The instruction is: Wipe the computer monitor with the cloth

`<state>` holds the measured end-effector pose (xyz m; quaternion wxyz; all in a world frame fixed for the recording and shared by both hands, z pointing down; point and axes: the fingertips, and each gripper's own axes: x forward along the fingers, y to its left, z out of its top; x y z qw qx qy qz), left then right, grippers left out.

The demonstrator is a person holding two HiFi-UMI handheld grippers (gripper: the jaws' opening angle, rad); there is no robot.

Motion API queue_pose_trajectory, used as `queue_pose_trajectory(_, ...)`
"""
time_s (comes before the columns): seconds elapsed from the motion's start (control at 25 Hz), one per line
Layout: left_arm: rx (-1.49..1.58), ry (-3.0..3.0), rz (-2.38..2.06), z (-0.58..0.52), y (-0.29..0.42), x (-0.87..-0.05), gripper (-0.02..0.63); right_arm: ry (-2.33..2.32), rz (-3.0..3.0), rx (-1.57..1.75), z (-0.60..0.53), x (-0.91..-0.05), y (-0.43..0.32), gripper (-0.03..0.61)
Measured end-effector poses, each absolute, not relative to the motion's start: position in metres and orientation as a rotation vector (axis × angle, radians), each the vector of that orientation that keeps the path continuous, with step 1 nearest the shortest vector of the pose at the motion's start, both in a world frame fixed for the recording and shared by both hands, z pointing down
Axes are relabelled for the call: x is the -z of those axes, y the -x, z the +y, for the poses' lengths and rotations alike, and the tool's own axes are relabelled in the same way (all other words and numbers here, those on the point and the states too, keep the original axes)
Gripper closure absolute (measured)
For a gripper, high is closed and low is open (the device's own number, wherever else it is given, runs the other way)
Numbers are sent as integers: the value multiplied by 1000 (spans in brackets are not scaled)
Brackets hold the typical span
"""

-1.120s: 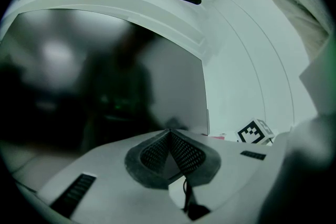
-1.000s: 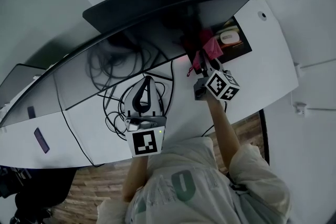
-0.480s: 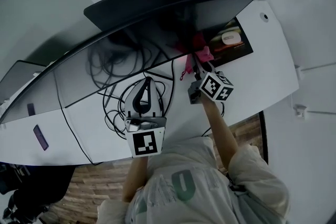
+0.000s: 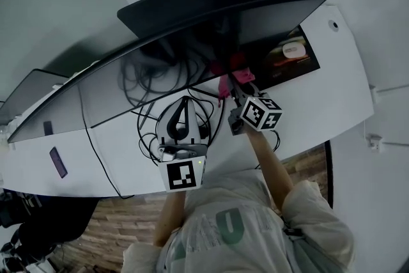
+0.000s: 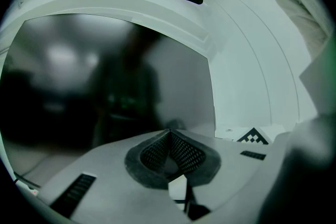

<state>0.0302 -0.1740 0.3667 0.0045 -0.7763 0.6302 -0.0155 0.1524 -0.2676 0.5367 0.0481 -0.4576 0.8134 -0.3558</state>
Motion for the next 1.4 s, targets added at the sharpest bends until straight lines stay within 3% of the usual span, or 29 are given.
queue_pose_trajectory(0.56,-34,2363,2140,-124,31,-376,600,1303,2603,1084,-229,-534,-68,518)
queue_pose_trajectory(1.4,-16,2229,2287,-50,211,-393,598,1173,2651,1065,-158,-518,96,518)
